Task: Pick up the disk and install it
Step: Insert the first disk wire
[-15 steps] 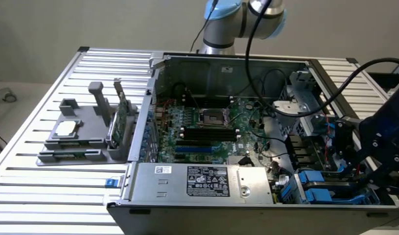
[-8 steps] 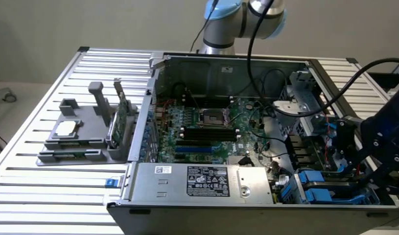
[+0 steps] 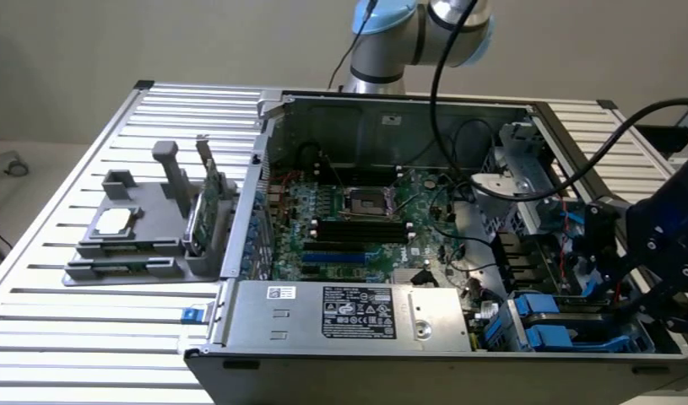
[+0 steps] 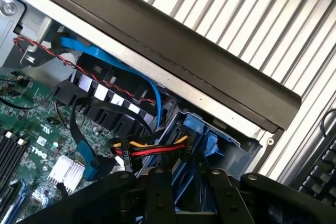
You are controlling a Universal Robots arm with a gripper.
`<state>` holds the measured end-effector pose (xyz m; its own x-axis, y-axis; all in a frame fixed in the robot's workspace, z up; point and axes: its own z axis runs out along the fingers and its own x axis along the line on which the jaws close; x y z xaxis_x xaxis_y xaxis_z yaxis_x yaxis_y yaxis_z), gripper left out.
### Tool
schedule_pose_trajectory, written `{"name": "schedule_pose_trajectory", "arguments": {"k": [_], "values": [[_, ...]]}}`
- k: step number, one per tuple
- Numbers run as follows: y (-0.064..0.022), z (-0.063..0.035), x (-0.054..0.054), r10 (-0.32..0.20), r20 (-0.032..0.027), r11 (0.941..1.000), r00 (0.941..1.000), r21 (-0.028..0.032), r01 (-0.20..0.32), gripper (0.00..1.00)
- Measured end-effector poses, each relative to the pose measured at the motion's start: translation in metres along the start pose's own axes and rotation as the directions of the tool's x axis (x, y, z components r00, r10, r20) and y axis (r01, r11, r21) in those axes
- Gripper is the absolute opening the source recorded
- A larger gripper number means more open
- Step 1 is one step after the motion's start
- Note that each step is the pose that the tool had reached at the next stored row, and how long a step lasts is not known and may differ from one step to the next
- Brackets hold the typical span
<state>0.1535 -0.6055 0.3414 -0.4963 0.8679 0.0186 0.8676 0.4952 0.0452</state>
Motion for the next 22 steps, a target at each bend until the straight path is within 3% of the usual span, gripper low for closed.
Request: {"name": "schedule_pose_trajectory", "arguments": {"k": [3,9,18,22], "values": [[0.0002,0.0001,0.0,0.012,-0.0036,0.9999,0.9999,-0.0026,-0.012,0.31],[0.0032,0.0002,-0.003,0.022,-0.0042,0.9998,0.9998,-0.0033,-0.022,0.31],[-0.002,0.0014,-0.013,0.042,-0.005,0.9991,0.9991,-0.0013,-0.042,0.31],[-0.0026,0.0014,-0.014,0.064,-0.0135,0.998,0.9979,-0.0034,-0.064,0.31]]}}
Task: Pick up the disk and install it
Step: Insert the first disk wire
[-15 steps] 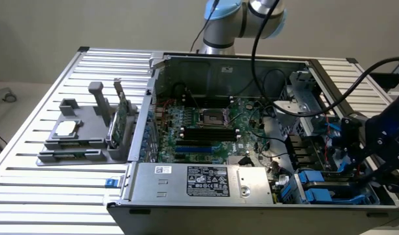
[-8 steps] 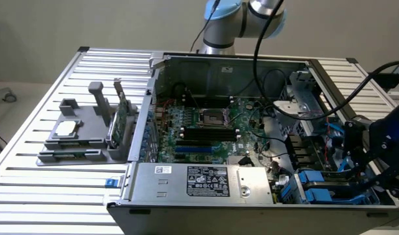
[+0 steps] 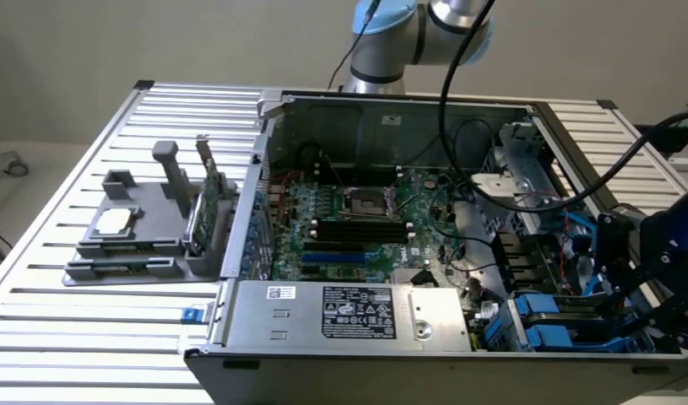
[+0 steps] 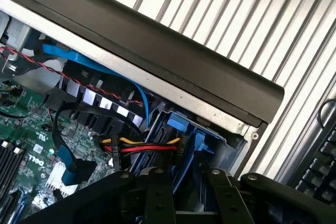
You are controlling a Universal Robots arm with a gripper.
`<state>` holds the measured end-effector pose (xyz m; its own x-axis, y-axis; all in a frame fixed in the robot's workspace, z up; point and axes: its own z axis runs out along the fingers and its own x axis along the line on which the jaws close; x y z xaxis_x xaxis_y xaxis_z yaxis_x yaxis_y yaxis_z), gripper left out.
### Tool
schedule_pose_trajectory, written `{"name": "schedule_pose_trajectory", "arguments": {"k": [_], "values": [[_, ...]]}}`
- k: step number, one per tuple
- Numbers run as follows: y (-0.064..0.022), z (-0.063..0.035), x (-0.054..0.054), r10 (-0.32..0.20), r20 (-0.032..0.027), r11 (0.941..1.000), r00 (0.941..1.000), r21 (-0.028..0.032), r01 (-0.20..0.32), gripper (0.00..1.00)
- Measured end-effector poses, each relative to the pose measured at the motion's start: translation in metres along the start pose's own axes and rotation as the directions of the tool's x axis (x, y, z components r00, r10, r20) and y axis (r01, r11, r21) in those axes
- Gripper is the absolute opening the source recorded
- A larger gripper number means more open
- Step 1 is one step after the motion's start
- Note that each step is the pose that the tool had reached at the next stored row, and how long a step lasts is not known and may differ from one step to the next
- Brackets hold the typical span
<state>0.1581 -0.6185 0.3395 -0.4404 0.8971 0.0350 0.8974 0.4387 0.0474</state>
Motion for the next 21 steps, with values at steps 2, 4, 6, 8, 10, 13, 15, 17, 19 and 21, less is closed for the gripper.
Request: {"name": "schedule_pose_trajectory", "arguments": {"k": [2,4,6,8,10,13,15,17,19,21], "values": [[-0.0003,0.0001,0.0,0.013,-0.0043,0.9999,0.9999,-0.0015,-0.013,0.31],[-0.0004,0.0001,0.0001,0.029,-0.0079,0.9996,0.9996,-0.0022,-0.029,0.31],[-0.0005,0.0001,0.0001,0.045,-0.0107,0.999,0.9989,-0.0028,-0.045,0.31],[-0.0006,0.0002,0.0001,0.062,-0.0128,0.998,0.998,-0.0028,-0.063,0.31],[-0.0007,0.0004,0.0,0.08,-0.0138,0.9968,0.9967,-0.0026,-0.08,0.31],[-0.0013,0.0009,-0.0005,0.101,-0.0138,0.9949,0.9948,-0.0031,-0.101,0.31],[-0.0017,0.001,-0.0005,0.108,-0.0134,0.9942,0.9941,-0.003,-0.108,0.31],[-0.0026,0.0014,-0.0002,0.112,-0.0139,0.9937,0.9936,-0.0033,-0.112,0.31],[-0.0037,0.0015,0.0003,0.116,-0.0146,0.9932,0.9931,-0.0036,-0.116,0.31],[-0.0046,0.0015,0.0008,0.119,-0.0151,0.9928,0.9927,-0.0036,-0.119,0.31]]}}
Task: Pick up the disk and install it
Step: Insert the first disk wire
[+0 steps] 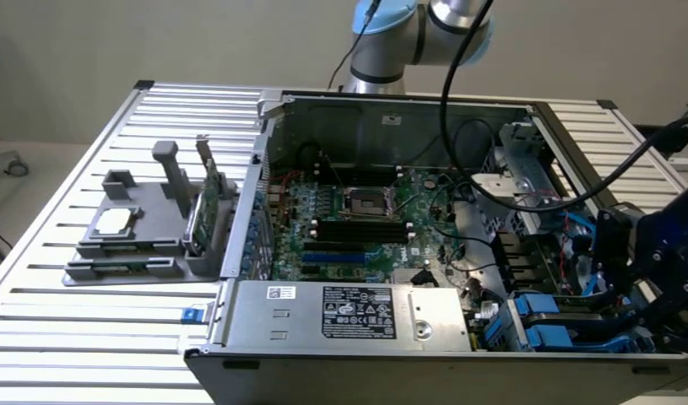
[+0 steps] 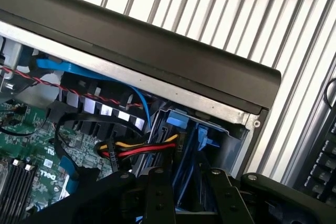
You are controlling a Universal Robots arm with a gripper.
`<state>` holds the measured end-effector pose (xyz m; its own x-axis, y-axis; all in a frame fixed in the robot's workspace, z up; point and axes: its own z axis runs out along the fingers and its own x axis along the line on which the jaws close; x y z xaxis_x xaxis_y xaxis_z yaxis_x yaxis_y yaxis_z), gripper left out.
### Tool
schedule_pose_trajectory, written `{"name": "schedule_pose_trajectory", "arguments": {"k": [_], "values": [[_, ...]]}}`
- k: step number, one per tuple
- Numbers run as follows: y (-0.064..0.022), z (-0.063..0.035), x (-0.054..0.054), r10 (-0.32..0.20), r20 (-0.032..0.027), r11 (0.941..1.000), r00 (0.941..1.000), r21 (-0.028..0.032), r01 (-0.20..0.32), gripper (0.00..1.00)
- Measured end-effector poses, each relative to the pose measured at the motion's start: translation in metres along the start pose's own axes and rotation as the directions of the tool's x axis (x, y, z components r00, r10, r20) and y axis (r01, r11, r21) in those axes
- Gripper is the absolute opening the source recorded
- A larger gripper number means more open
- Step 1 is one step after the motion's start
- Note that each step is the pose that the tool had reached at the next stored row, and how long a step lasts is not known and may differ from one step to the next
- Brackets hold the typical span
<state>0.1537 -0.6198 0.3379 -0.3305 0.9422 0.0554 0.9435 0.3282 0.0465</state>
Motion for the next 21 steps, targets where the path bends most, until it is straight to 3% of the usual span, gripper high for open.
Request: {"name": "schedule_pose_trajectory", "arguments": {"k": [14,16,18,21], "values": [[0.0004,0.0017,0.003,0.001,-0.0023,1.0,1.0,0.0004,-0.001,0.31],[0.0005,0.002,0.0034,0.001,-0.0026,1.0,1.0,0.0009,-0.001,0.29],[0.0006,0.0022,0.0038,0.002,-0.0029,1.0,1.0,0.0015,-0.002,0.17],[0.0007,0.0022,0.004,0.002,-0.003,1.0,1.0,0.0025,-0.002,0.17]]}}
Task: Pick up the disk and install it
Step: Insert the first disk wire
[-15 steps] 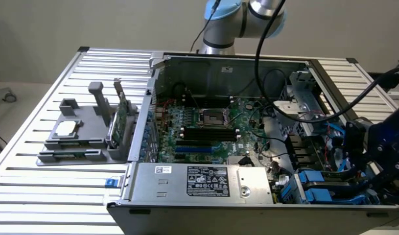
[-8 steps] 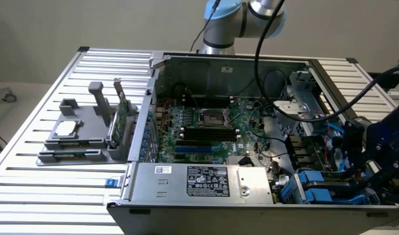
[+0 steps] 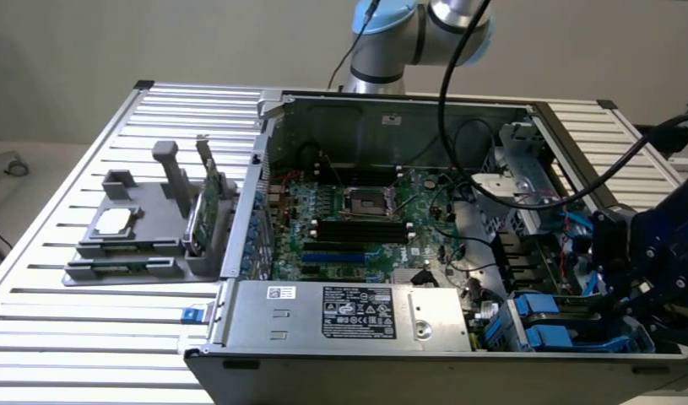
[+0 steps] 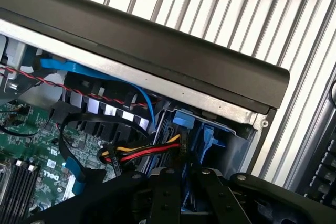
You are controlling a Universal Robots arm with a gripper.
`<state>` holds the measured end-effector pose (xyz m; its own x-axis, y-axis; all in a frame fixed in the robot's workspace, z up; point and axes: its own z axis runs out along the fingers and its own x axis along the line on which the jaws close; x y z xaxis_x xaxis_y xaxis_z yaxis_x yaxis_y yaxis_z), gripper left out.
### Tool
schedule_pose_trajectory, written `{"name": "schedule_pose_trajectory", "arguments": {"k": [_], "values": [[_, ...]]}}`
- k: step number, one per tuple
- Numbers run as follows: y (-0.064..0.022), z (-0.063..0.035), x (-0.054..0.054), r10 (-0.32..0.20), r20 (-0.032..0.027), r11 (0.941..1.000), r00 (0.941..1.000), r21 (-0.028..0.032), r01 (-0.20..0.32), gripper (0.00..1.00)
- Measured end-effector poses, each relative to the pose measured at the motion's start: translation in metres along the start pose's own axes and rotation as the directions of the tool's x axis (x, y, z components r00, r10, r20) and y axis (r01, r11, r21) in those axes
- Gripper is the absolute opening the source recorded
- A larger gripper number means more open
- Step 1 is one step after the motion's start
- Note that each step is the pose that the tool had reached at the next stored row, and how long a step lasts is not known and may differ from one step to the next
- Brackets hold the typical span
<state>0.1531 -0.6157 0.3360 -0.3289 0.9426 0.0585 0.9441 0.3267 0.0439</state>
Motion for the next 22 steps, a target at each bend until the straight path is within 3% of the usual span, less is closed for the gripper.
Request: {"name": "schedule_pose_trajectory", "arguments": {"k": [10,14,17,22], "values": [[-0.0095,-0.0035,0.005,0.004,0.0008,1.0,1.0,0.0004,-0.004,0.17],[-0.0083,-0.0107,0.008,0.003,0.0093,1.0,1.0,0.0034,-0.003,0.17],[-0.0078,-0.0107,0.01,0.003,0.0158,1.0,0.9999,0.0056,-0.003,0.17],[-0.0078,-0.0107,0.01,0.003,0.0166,1.0,0.9999,0.0059,-0.003,0.17]]}}
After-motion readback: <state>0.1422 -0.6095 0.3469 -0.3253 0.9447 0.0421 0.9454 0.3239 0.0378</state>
